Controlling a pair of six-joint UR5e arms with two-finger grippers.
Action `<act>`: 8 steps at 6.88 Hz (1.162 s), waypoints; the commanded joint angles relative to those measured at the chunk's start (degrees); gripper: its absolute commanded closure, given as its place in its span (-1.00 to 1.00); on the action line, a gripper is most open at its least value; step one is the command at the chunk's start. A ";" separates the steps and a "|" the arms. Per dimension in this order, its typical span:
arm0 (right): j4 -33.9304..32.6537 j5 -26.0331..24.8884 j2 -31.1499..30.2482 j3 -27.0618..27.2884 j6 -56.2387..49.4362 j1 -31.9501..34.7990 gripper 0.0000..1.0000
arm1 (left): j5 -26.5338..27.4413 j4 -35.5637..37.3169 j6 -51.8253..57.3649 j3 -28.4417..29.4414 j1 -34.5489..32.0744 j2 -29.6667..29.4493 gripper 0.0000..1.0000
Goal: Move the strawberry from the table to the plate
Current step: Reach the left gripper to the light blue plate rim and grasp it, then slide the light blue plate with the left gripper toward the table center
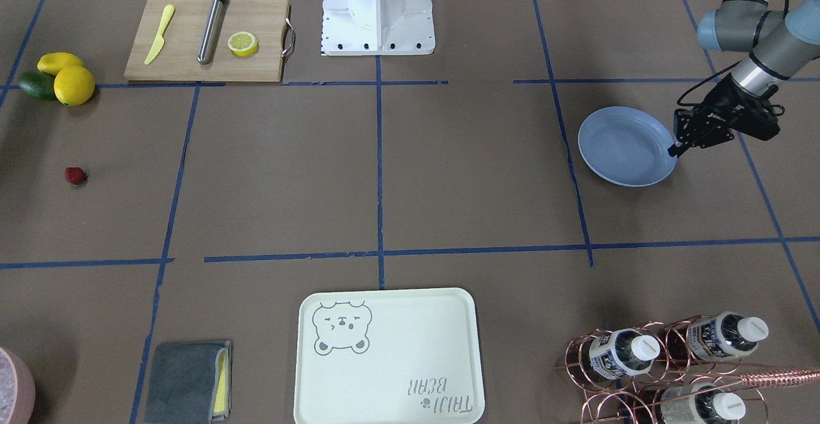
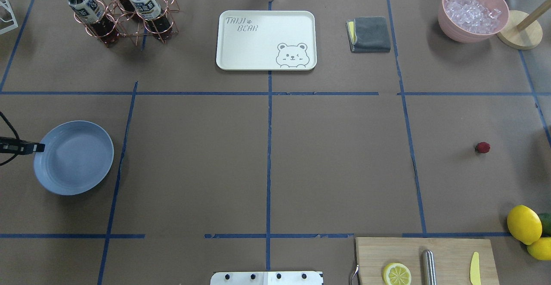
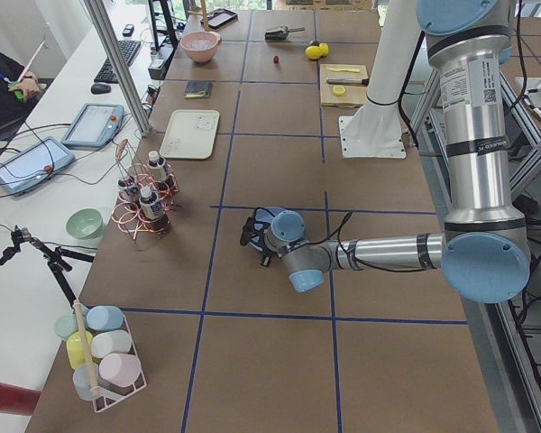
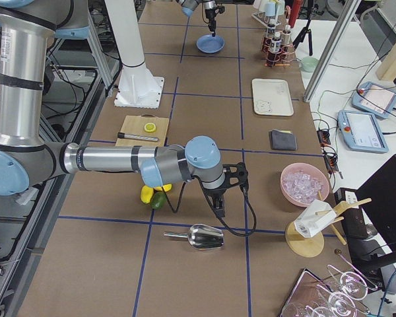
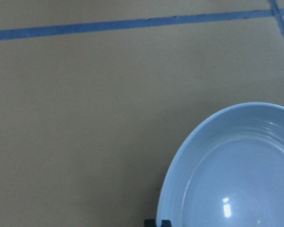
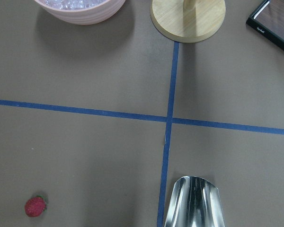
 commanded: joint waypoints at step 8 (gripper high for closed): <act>0.00 0.09 -0.18 0.09 0.10 0.00 -1.00 | 18.16 42.35 -27.69 -4.31 26.00 -41.55 1.00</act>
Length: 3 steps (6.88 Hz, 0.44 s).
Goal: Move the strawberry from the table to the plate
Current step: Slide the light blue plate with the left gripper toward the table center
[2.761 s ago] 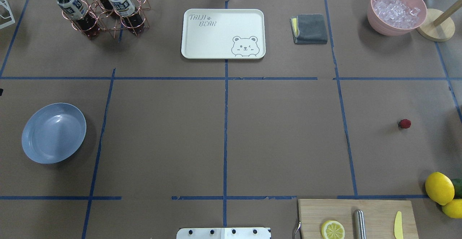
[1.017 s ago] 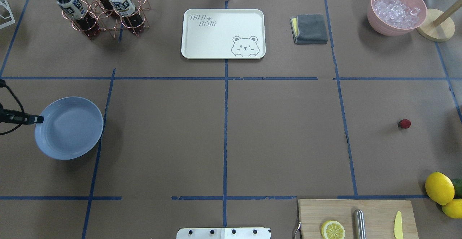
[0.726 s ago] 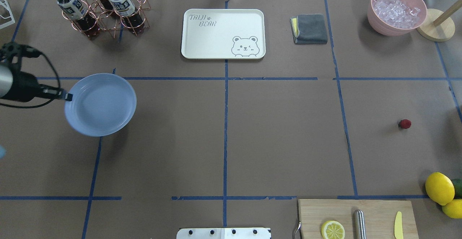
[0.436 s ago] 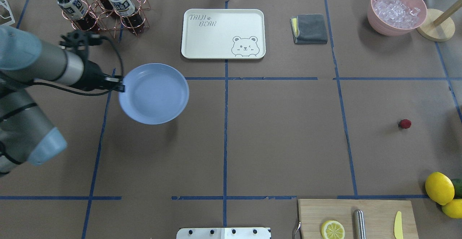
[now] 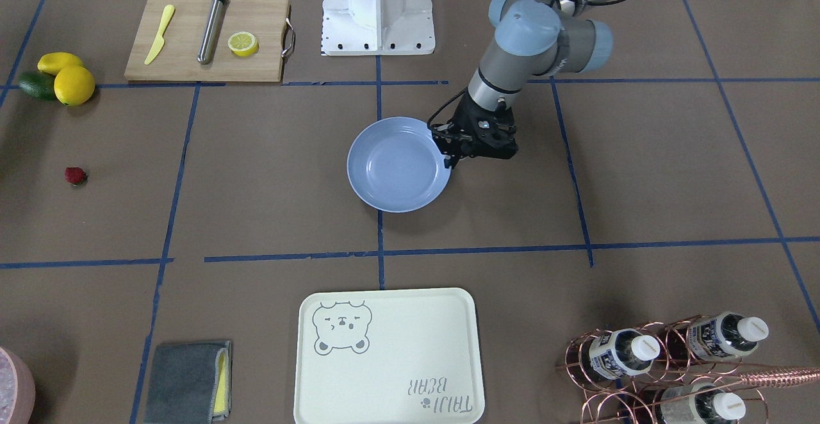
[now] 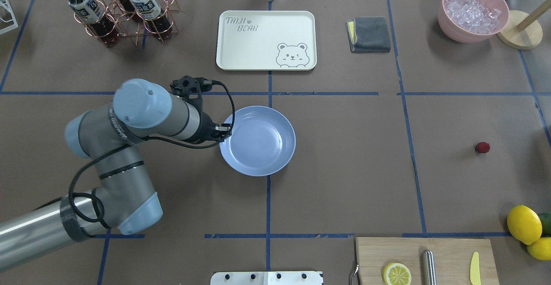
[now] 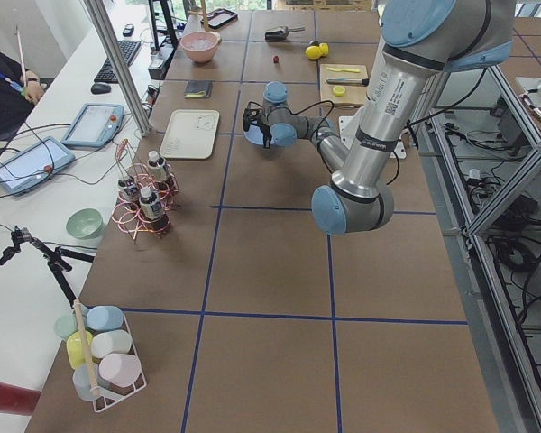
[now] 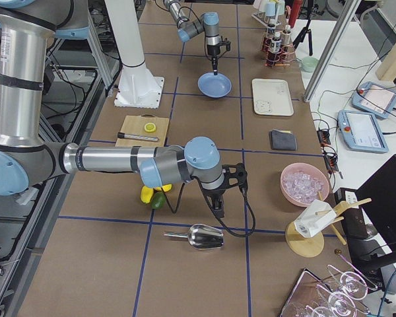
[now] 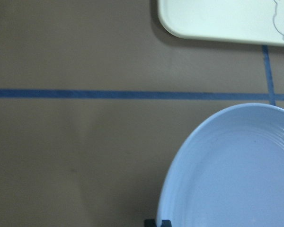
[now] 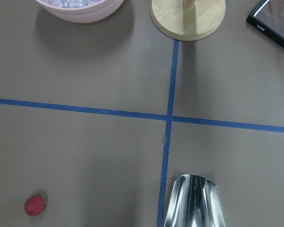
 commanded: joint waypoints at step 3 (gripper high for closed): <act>-0.05 0.02 0.00 -0.01 0.20 0.00 -1.00 | 1.48 -1.08 -1.29 2.54 2.36 -1.27 1.00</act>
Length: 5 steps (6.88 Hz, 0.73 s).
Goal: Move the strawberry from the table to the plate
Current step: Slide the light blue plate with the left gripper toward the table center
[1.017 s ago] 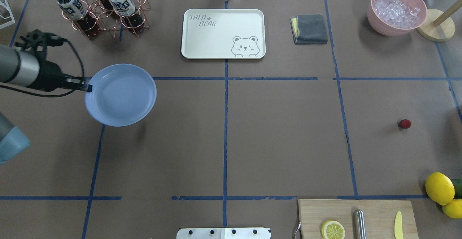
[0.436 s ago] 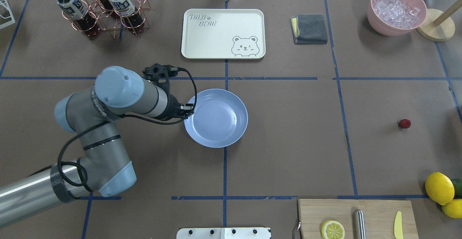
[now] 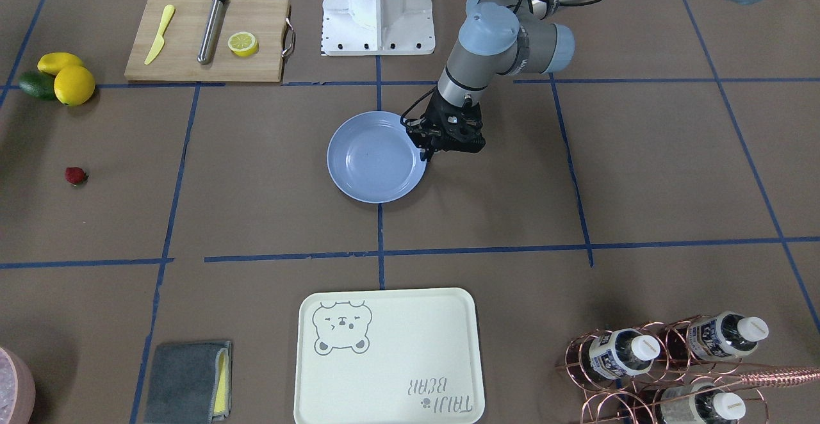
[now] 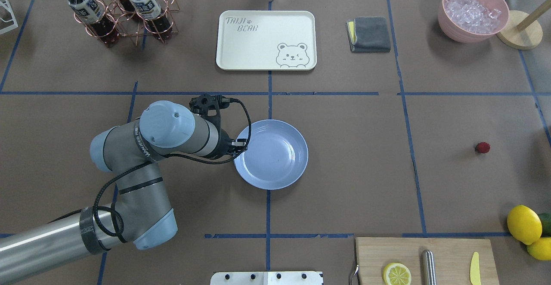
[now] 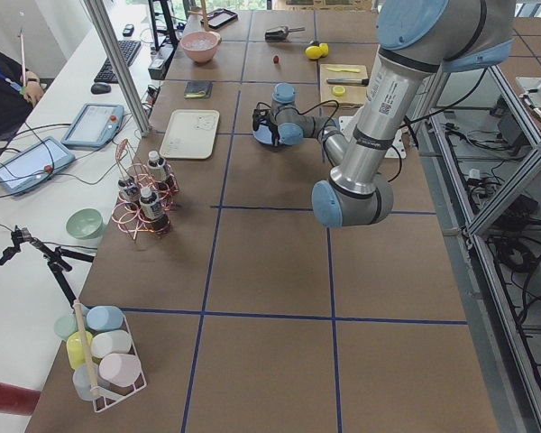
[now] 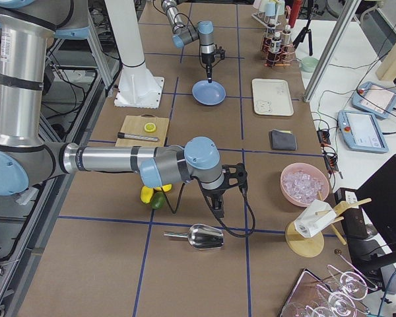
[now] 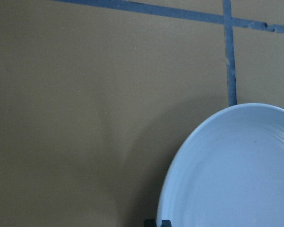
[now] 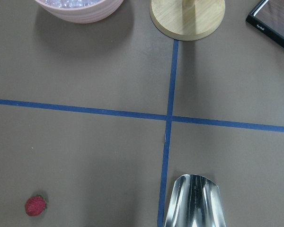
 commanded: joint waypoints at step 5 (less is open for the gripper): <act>0.13 -0.09 0.35 0.35 -0.07 0.00 -1.00 | -0.30 -3.16 4.24 -0.96 -1.84 0.64 -1.00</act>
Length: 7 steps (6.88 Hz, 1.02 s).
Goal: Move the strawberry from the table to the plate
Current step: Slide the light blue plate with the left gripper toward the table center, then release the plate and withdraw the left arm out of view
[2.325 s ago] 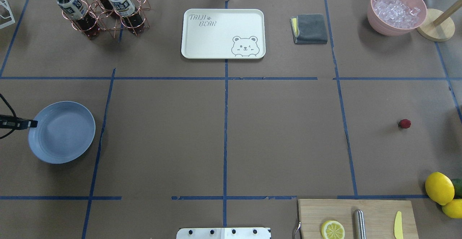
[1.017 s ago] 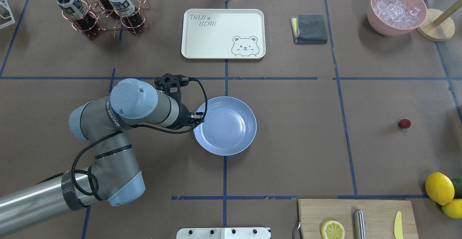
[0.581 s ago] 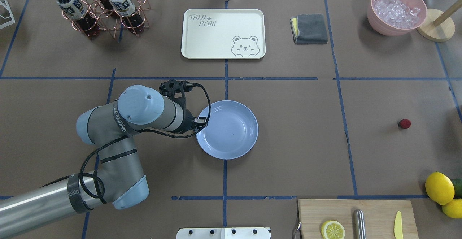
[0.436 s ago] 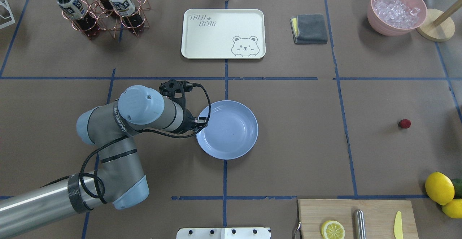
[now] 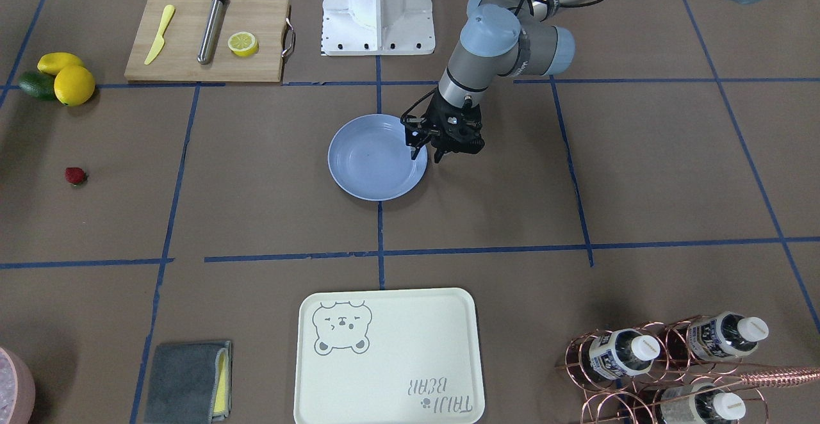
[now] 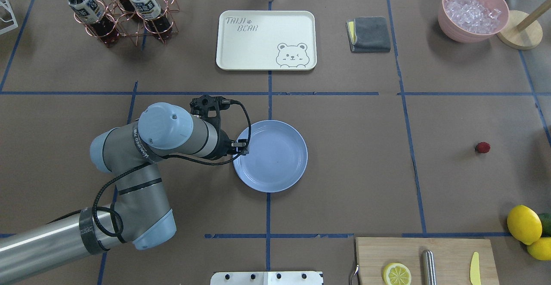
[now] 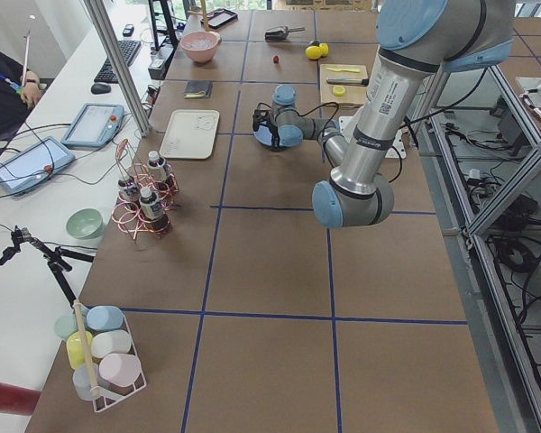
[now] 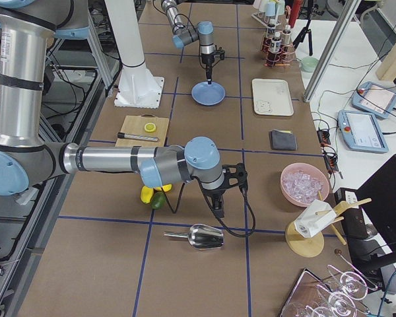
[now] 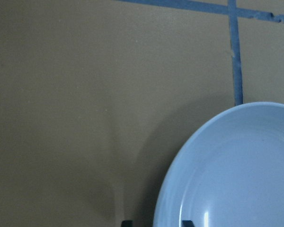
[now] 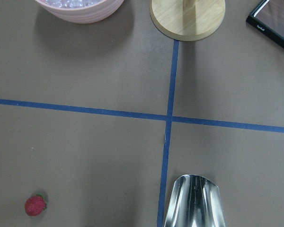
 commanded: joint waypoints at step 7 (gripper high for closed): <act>5.46 0.50 1.89 1.42 0.74 -5.27 -1.00 | -23.46 29.60 64.51 -5.09 -49.61 15.41 -1.00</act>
